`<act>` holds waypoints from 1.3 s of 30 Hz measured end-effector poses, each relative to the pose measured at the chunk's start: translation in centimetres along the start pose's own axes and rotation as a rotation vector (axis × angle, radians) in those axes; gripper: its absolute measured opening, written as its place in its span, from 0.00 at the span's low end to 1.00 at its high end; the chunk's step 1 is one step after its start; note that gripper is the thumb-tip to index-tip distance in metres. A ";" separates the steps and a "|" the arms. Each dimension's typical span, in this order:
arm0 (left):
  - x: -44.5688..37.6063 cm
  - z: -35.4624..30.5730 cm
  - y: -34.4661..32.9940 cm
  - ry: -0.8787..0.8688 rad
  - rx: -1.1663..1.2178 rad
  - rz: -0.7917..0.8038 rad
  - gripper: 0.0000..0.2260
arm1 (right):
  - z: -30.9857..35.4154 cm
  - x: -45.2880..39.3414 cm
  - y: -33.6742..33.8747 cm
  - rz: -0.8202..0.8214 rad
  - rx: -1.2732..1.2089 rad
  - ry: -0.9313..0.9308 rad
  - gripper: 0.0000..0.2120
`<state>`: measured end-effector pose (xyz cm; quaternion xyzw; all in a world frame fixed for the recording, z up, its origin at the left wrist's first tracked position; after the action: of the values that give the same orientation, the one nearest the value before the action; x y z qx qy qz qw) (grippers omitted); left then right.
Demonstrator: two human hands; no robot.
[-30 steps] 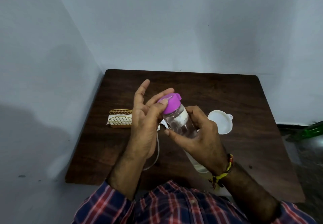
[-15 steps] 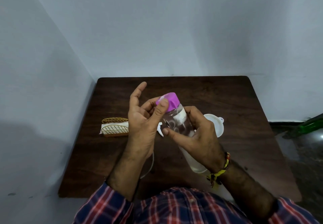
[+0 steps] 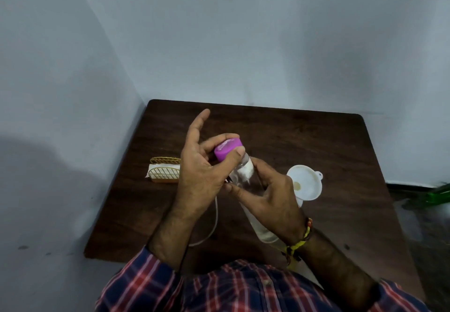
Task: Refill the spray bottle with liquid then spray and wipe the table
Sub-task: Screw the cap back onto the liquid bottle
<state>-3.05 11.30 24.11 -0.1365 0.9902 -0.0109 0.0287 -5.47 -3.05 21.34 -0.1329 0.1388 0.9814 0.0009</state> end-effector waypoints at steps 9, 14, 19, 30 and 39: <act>-0.6 4.0 3.0 0.195 0.244 -0.110 0.33 | -0.9 -1.4 -2.0 -0.058 0.022 -0.036 0.23; -0.5 14.8 8.3 0.476 0.013 -0.557 0.26 | -2.3 -4.1 -3.7 -0.161 0.067 -0.066 0.22; -0.4 20.5 13.0 0.550 -0.355 -0.667 0.30 | -2.4 -6.9 -6.4 -0.196 0.066 -0.050 0.22; -3.0 27.4 17.1 0.951 -0.982 -0.047 0.75 | -6.3 -16.0 -15.5 -0.157 0.071 -0.118 0.24; -3.2 28.5 17.2 1.020 -1.066 0.093 0.78 | -10.9 -24.5 -25.1 -0.169 0.064 -0.119 0.23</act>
<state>-2.93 28.30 -4.66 -0.0677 0.7562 0.4106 -0.5050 21.95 19.01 10.79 -0.0854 0.1582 0.9790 0.0961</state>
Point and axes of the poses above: each hand's wrist, its own x-axis away from the middle knuckle, its own y-axis out of the back of the hand, z = x × y, the point moved 5 cm from there along -x, towards the middle knuckle, and after that the axes turned 8 degrees about -z, right-handed, at the moved point
